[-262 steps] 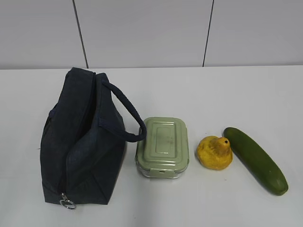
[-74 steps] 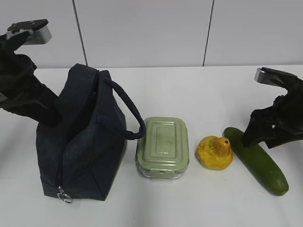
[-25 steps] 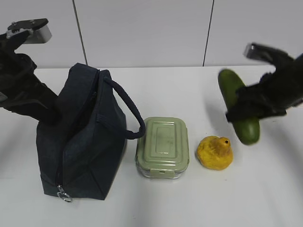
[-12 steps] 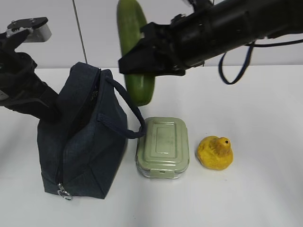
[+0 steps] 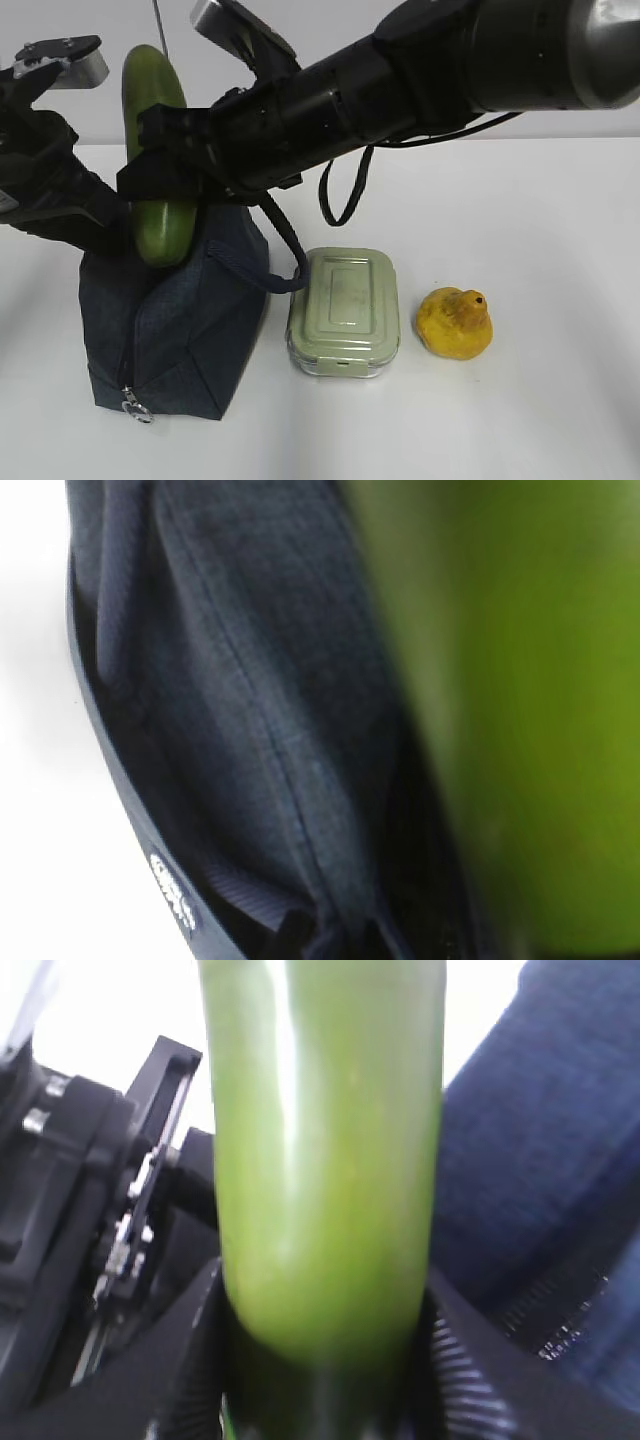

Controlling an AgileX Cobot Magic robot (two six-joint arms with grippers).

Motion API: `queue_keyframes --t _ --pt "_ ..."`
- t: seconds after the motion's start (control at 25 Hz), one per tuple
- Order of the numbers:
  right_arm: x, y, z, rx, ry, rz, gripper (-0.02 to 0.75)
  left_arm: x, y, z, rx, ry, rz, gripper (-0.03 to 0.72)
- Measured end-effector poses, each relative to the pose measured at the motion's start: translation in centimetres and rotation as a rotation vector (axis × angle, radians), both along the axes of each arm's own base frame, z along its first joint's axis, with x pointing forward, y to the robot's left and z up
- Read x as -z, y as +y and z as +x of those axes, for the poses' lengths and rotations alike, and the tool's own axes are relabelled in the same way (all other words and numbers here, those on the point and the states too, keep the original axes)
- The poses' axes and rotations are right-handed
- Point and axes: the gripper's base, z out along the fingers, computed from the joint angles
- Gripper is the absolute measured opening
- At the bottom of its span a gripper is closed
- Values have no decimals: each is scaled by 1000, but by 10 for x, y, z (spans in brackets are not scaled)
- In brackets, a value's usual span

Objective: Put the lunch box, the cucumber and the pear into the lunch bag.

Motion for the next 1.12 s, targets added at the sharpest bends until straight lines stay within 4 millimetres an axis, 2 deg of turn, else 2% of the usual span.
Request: queue_keyframes --t 0.32,0.68,0.92,1.12 --pt "27 8 7 4 32 -66 347 -2 0 -1 1 -7 1 24" --pt "52 -7 7 39 105 -338 346 -10 1 -4 -4 -39 -14 24" --pt "76 -6 8 50 196 -405 345 -10 1 -4 -5 -37 -19 24" --pt "78 -2 8 22 173 -417 347 -10 1 -5 -5 -35 -20 24"
